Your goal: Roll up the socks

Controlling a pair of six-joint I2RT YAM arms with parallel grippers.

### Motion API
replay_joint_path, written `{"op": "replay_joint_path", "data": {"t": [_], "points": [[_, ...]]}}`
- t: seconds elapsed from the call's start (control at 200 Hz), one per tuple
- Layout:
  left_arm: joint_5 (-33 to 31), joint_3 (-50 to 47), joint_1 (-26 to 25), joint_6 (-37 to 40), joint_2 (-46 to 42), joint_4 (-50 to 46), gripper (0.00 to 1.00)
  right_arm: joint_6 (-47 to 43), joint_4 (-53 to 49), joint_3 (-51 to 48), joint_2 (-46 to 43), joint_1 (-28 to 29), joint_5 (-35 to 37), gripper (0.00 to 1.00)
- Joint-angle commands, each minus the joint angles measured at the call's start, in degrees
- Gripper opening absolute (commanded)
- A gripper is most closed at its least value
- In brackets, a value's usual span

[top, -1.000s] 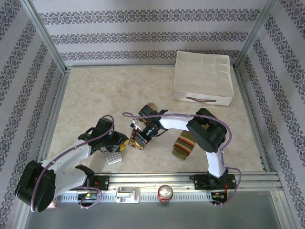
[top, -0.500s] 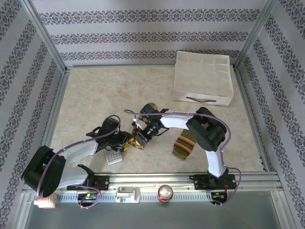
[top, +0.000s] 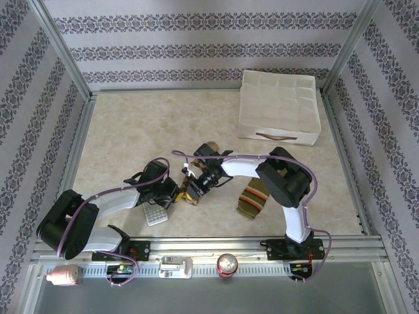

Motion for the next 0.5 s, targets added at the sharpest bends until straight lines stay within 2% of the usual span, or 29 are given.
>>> {"op": "replay_joint_path", "data": {"t": [0.0, 0.125, 0.265, 0.415, 0.495], "points": [[-2.76, 0.17, -0.76, -1.72, 0.51, -6.32, 0.0, -4.93, 1.68, -3.14, -6.15, 0.4, 4.25, 0.2], [-2.71, 0.25, -0.63, -3.51, -0.11, -9.45, 0.0, -12.79, 3.91, -8.66, -15.63, 2.64, 13.16, 0.29], [-0.92, 0.86, 0.44, -4.33, 0.78, -11.58, 0.0, -26.64, 11.09, -18.79, -26.61, 10.26, 30.09, 0.48], [0.73, 2.21, 2.28, -3.13, 1.93, -14.05, 0.0, -36.77, 11.26, -20.43, -26.71, 16.79, 42.4, 0.5], [1.04, 2.77, 2.9, -2.36, 2.38, -14.86, 0.0, -41.42, 14.53, -20.94, -24.82, 19.88, 49.77, 0.5]]}}
